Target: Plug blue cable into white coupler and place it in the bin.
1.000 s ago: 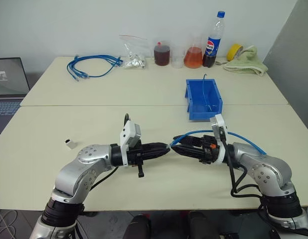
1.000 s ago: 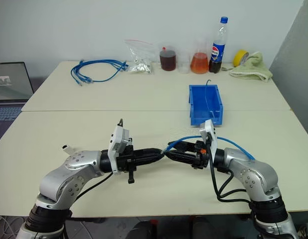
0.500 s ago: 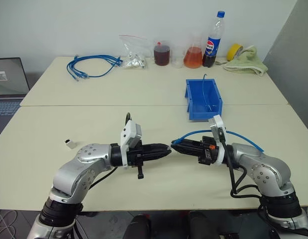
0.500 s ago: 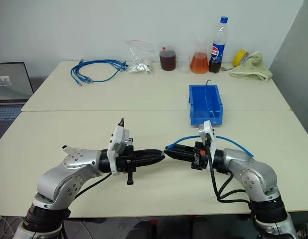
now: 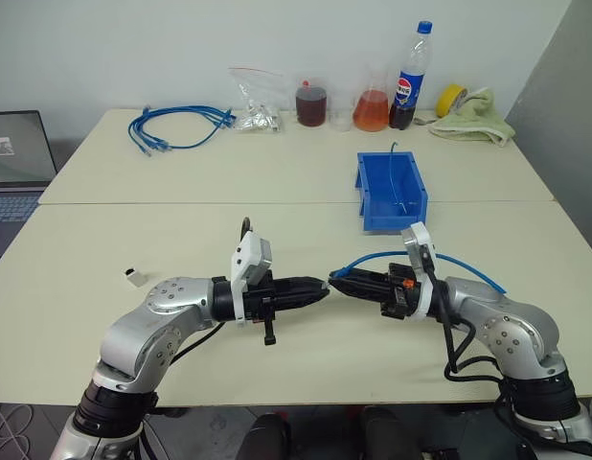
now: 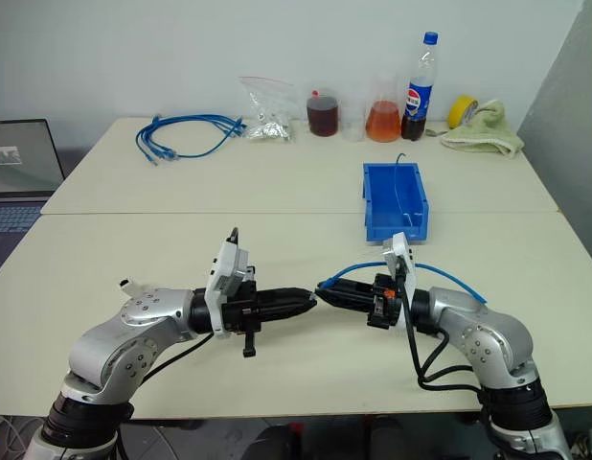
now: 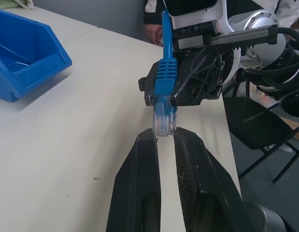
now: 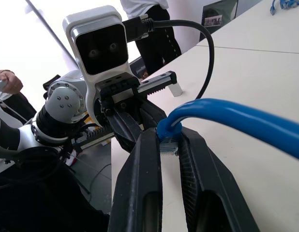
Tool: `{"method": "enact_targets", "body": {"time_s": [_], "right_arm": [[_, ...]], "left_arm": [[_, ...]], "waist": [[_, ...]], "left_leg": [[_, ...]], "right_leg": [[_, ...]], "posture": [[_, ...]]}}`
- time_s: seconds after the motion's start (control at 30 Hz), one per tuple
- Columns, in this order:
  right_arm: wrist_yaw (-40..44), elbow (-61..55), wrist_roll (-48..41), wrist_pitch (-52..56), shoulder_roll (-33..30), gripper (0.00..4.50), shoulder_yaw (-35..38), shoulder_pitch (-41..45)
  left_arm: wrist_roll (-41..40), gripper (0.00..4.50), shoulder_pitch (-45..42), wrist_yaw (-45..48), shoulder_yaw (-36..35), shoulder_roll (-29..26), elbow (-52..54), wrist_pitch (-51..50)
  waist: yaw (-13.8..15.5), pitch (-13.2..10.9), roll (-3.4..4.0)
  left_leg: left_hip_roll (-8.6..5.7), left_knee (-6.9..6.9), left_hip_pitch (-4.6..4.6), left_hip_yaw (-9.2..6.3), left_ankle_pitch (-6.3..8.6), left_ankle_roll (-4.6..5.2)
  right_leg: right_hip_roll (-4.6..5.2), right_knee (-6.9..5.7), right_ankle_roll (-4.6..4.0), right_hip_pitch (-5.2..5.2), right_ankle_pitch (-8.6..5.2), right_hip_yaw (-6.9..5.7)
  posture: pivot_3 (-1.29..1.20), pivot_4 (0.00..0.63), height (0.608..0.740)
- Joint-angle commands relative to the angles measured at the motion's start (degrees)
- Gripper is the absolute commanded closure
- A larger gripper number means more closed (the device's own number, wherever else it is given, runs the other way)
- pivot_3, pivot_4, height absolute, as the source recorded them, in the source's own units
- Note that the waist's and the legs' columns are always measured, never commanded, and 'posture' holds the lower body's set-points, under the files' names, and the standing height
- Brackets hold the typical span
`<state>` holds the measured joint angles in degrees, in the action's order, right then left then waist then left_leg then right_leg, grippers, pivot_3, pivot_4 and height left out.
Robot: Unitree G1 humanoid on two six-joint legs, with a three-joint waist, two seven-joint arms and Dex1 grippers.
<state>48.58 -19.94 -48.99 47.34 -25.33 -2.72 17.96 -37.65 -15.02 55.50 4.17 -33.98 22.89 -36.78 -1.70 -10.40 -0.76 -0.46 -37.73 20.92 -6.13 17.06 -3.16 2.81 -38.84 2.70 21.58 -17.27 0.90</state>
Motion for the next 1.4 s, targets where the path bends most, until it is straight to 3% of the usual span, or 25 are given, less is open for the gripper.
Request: {"method": "enact_targets", "body": {"time_s": [0.03, 0.23, 0.3, 0.67, 0.9, 1.4], "right_arm": [[0.83, -2.40, -0.86, -0.34, -0.55, 4.30, 0.01, -0.08], [1.36, -2.18, 0.66, -1.75, -1.07, 4.30, -0.86, -0.32], [1.62, -2.10, 1.22, -2.28, -1.35, 4.30, -1.13, -0.33], [3.68, -0.11, 4.73, -5.87, -3.14, 4.30, -1.05, 0.14], [4.59, 0.69, 5.96, -7.31, -3.68, 4.30, -1.11, 0.72], [5.93, 1.85, 7.98, -9.09, -4.74, 4.30, -0.89, 1.61]], "left_arm": [[-0.73, 4.33, -0.37, -0.32, -0.68, -0.56, 2.05, -0.15], [0.50, 4.33, 0.01, 0.02, -0.46, -0.76, 2.33, 1.25], [1.27, 3.63, 0.16, 0.61, 0.01, -1.77, 2.55, 1.23], [2.99, 1.23, 1.71, 2.57, 0.16, -6.04, 3.52, 2.98], [2.66, 0.02, 2.35, 1.21, -0.45, -5.68, 3.45, 2.94], [4.01, 0.00, 5.01, 0.87, -1.46, -6.24, 3.44, 5.84]], "waist": [[0.00, 0.00, 0.00], [0.00, 0.00, 0.00], [0.00, 0.00, 0.00], [0.00, -0.06, -0.01], [0.00, -0.08, -0.01], [0.01, -0.11, -0.01]], "left_leg": [[0.00, 0.00, 0.00, -0.01, 0.00, 0.00], [0.00, 0.00, 0.00, 0.00, 0.00, 0.00], [0.00, 0.00, 0.00, 0.00, 0.00, 0.00], [0.00, 0.04, 0.01, 0.02, 0.00, 0.00], [0.01, 0.04, 0.02, 0.02, 0.00, 0.00], [0.01, 0.04, 0.03, 0.01, 0.00, 0.00]], "right_leg": [[0.00, 0.00, 0.00, 0.00, 0.00, -0.01], [0.00, 0.00, 0.00, 0.00, 0.00, -0.01], [0.00, 0.00, 0.00, 0.00, 0.00, 0.00], [0.00, 0.01, 0.00, 0.05, 0.00, 0.03], [0.00, 0.01, 0.00, 0.05, 0.00, 0.03], [0.00, 0.01, 0.00, 0.06, 0.00, 0.03]], "posture": [[0.00, 0.150, 0.740], [0.00, 0.150, 0.740], [0.00, 0.150, 0.740], [0.00, 0.150, 0.740], [0.00, 0.150, 0.740], [0.00, 0.150, 0.740]]}}
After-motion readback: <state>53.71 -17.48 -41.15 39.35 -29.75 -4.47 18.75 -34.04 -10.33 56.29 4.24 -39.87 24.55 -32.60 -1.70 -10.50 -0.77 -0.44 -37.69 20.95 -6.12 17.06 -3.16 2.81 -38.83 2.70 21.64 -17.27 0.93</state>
